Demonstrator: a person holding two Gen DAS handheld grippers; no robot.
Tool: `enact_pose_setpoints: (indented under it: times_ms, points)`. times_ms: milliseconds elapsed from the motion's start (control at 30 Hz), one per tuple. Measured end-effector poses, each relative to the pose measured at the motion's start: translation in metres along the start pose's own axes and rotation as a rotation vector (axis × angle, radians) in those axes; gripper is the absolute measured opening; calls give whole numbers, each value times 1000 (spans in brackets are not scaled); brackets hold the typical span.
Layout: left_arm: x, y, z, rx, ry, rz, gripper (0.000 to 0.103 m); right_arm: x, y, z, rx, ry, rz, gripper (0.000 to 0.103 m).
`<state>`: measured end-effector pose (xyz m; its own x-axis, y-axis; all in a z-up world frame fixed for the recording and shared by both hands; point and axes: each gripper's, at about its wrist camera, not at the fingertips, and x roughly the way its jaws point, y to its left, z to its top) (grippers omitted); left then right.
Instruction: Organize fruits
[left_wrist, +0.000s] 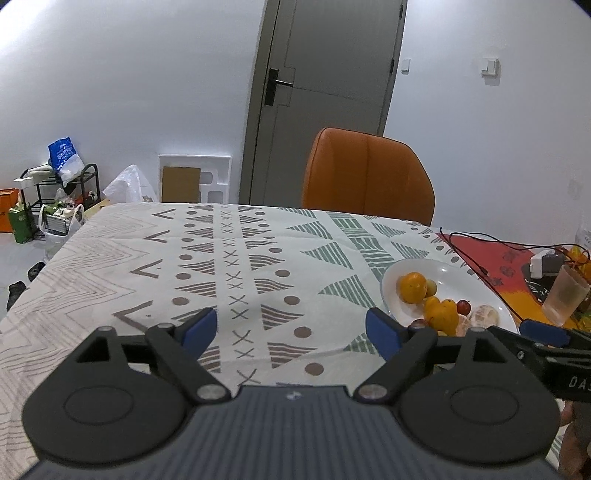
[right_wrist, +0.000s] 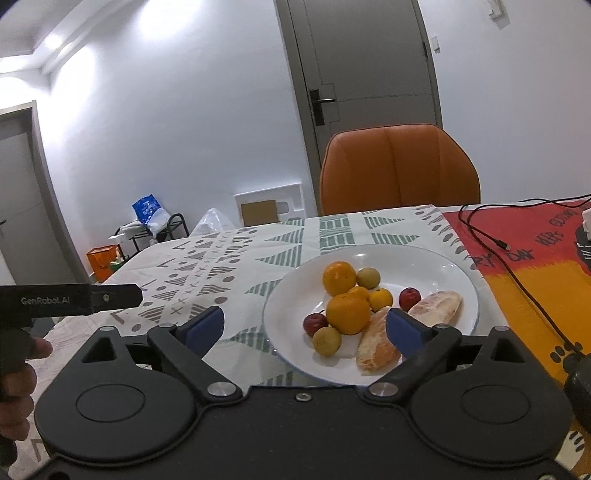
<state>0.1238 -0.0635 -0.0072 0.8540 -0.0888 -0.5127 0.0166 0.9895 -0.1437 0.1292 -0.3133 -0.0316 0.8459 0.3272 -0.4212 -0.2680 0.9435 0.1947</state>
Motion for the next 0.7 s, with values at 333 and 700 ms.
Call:
enact_pose_setpoints:
  times_ms: [333,700]
  points:
    - [-31,6,-7,-5,-36,2,86,-21,12,-3,-13,-15,25,103]
    - [-70,15,-16,3,-55,4,98,-43,27,-6,-10,9,72,103]
